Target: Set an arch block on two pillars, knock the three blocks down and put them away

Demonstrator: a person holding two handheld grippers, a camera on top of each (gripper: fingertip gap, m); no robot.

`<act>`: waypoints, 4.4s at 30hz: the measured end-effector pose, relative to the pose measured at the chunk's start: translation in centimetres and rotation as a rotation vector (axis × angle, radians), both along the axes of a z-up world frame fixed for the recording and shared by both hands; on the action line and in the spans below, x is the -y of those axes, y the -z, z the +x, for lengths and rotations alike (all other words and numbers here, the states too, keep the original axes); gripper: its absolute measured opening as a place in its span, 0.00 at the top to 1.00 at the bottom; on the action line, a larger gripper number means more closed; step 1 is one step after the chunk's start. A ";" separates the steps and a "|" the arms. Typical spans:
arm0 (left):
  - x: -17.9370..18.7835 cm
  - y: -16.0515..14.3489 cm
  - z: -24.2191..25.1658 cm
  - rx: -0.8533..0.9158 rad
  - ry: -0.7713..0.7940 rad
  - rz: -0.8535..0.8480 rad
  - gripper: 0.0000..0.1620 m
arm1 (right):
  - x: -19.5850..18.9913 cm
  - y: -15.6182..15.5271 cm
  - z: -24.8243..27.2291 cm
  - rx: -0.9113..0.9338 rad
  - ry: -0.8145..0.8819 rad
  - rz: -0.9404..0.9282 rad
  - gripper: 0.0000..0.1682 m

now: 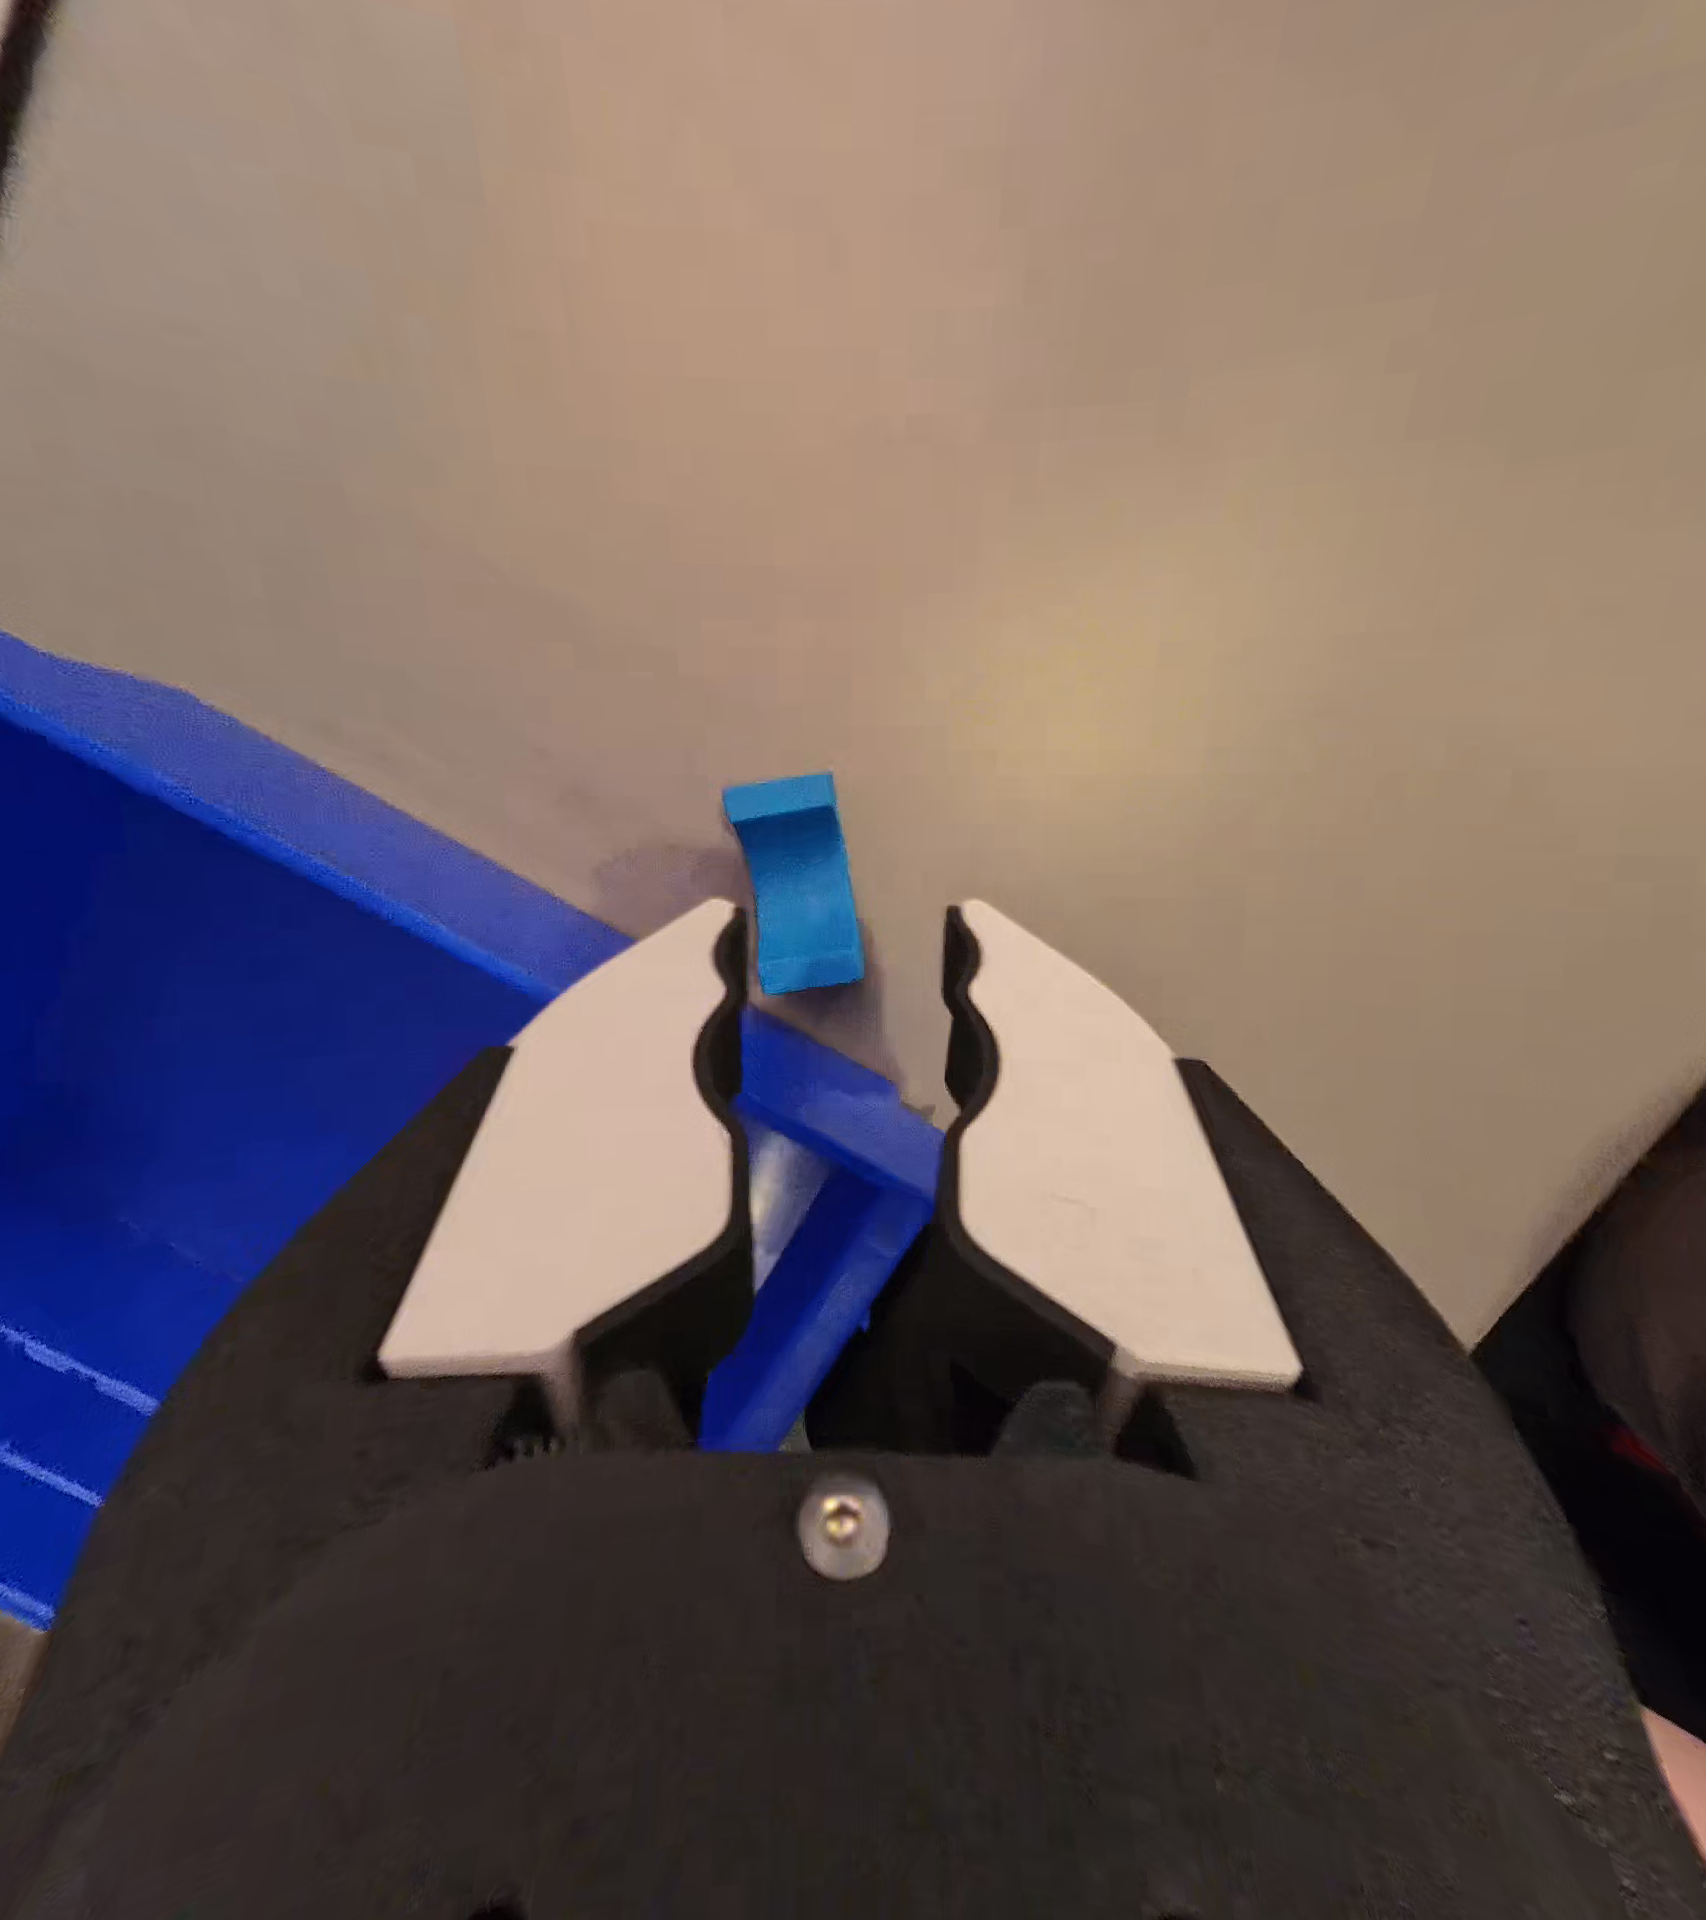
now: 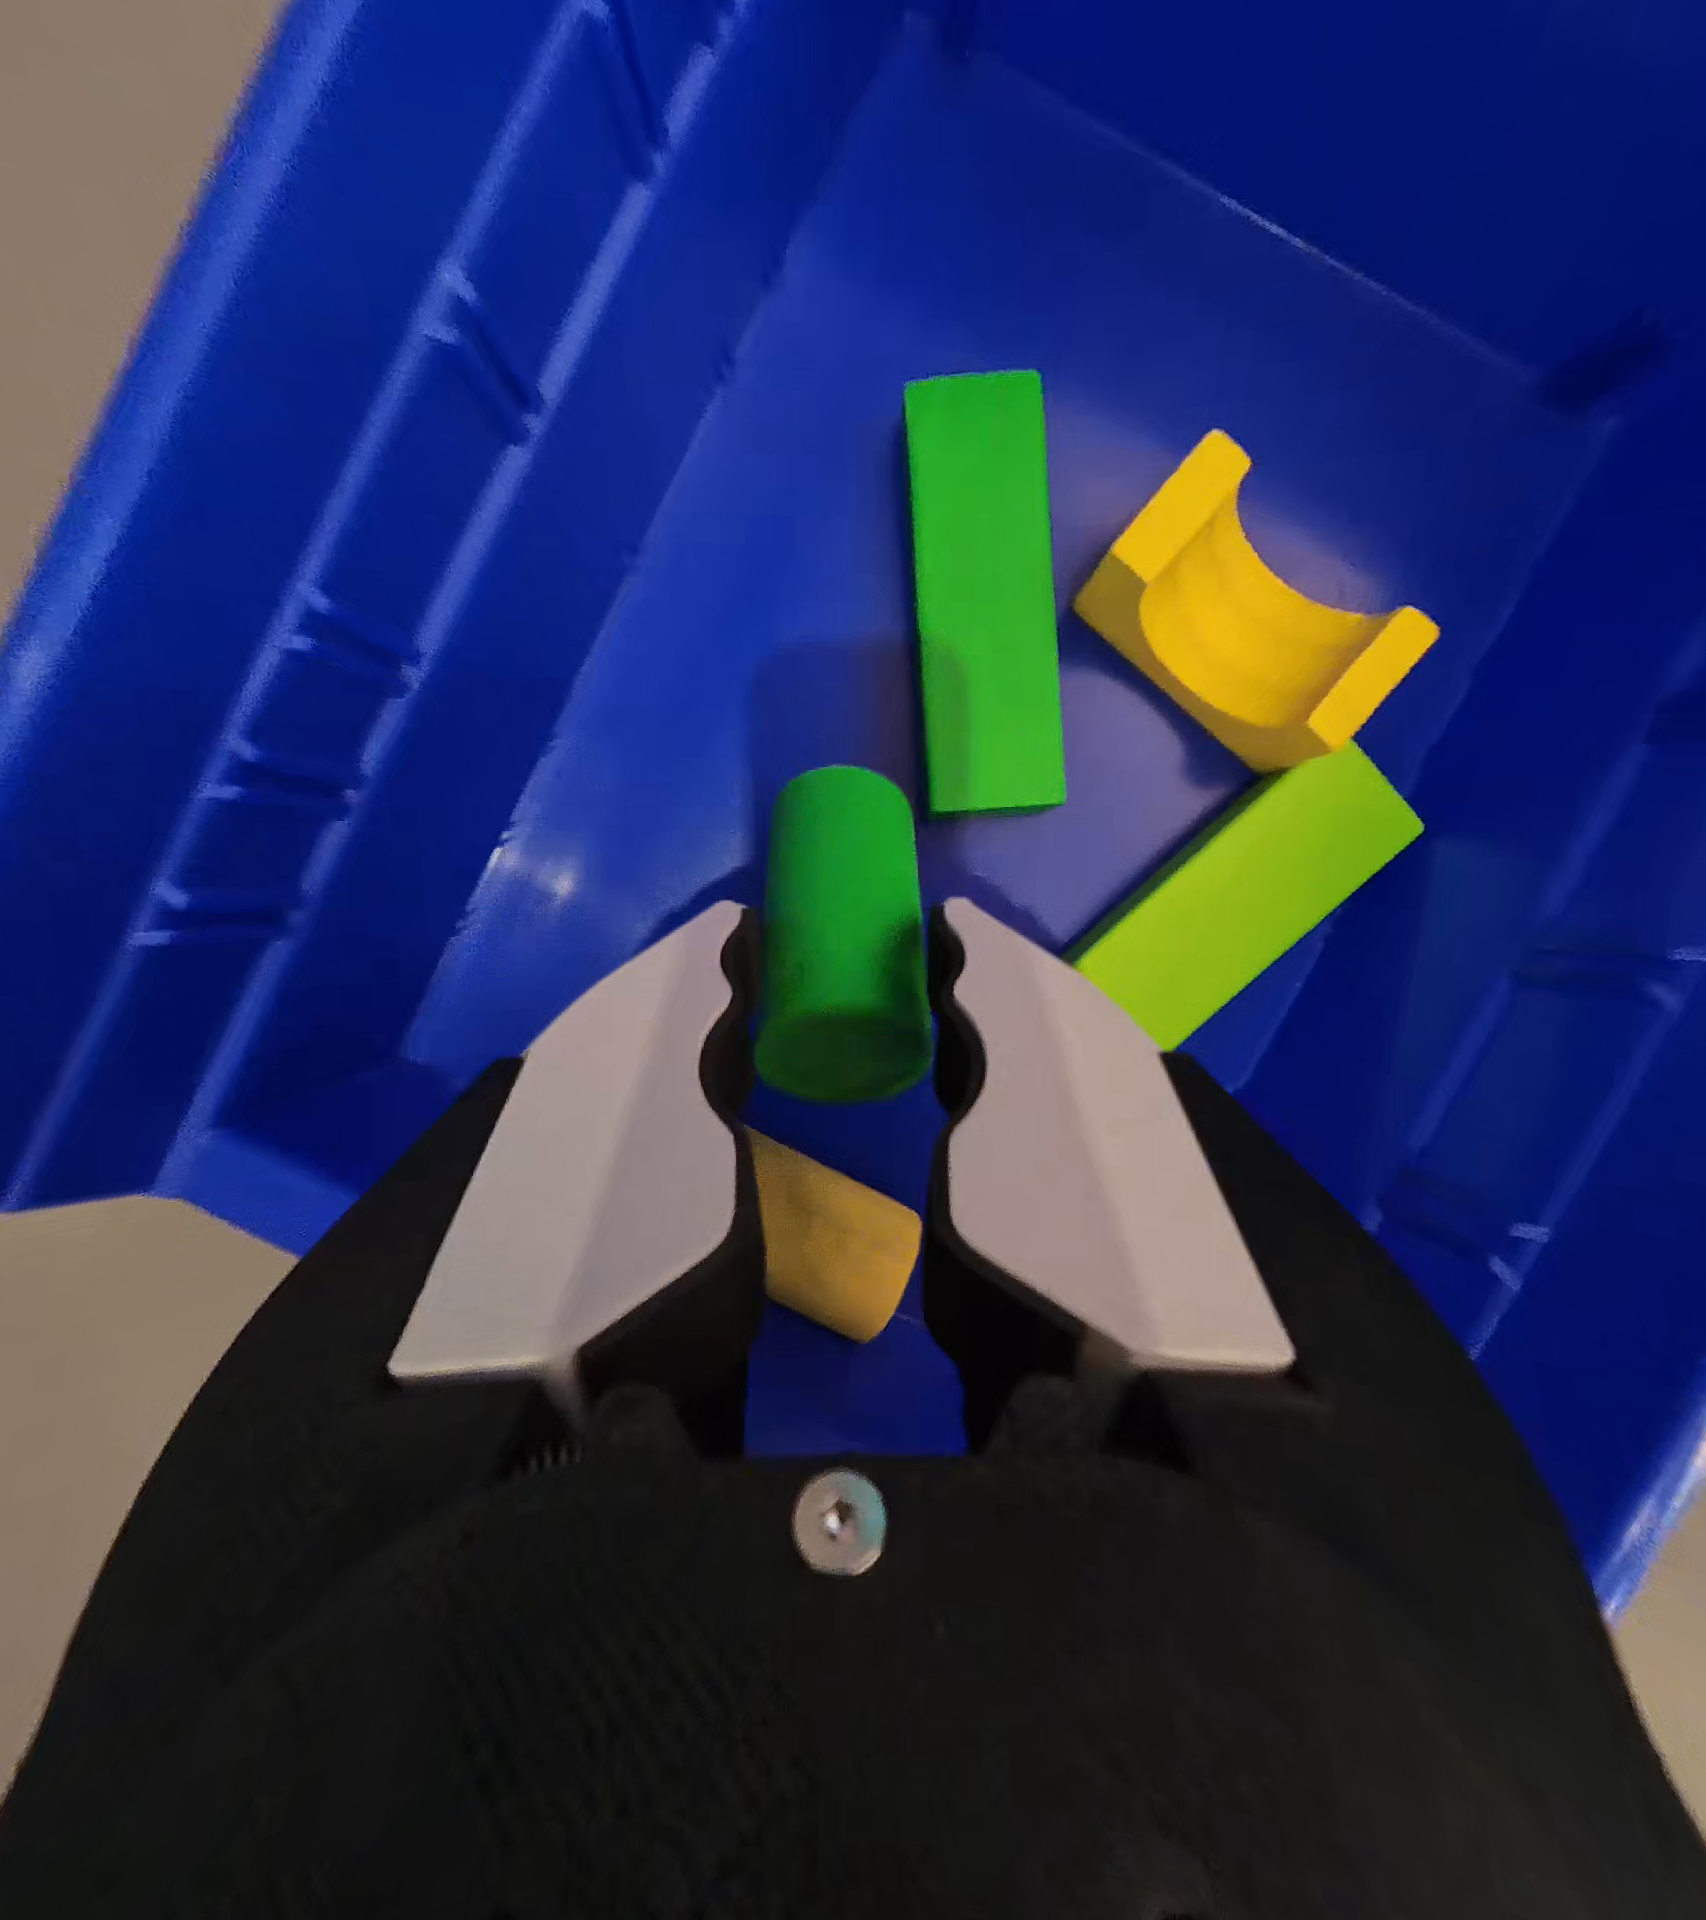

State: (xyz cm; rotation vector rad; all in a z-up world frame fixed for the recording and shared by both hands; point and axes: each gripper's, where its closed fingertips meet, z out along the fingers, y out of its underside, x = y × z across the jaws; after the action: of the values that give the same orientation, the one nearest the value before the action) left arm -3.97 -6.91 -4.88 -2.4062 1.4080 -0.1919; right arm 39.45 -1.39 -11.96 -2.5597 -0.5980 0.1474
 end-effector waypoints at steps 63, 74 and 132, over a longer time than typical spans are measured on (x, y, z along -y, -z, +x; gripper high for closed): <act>-4.1 -16.8 -11.2 0.710 -0.352 0.596 0.55 | -3.8 -6.5 -0.3 -0.077 0.098 0.239 0.69; -7.7 -7.8 -21.8 0.513 -0.813 0.347 0.54 | -2.8 -1.1 12.2 0.013 0.426 -0.150 0.61; -4.7 -2.1 -3.5 0.399 -0.336 -0.170 0.76 | -1.5 2.6 -3.9 0.010 0.111 -0.501 0.97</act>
State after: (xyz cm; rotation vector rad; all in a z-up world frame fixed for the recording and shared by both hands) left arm -7.50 -2.23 -2.79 -2.5100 0.8289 -0.6835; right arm 35.58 0.15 -14.61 -3.0699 -0.4635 0.2750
